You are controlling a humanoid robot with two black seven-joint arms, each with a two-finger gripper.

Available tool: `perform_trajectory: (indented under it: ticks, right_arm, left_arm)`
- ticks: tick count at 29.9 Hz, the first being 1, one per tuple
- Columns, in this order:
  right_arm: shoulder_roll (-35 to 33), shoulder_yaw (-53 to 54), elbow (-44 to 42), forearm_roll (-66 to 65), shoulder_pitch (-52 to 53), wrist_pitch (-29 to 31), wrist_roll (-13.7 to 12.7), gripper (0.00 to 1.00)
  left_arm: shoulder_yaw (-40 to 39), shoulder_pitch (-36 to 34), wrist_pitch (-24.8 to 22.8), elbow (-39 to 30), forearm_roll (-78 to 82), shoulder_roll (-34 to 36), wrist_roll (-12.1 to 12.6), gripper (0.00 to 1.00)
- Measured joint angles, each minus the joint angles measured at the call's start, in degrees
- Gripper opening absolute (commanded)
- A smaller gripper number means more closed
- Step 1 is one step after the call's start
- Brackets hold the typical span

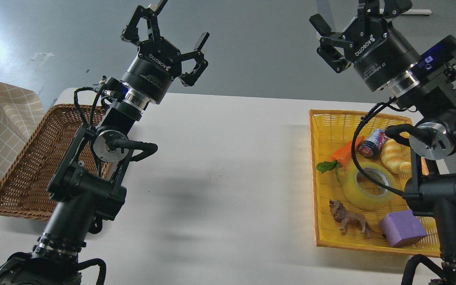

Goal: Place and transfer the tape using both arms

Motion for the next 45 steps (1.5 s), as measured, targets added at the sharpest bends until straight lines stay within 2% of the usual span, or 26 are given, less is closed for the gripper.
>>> perform_trajectory:
  ticks: [45]
  right_arm:
    - [0.0, -0.32, -0.06, 0.11, -0.7, -0.45, -0.09, 1.0]
  left_arm:
    - [0.01, -0.3, -0.22, -0.11, 0.0, 0.0, -0.05, 0.98]
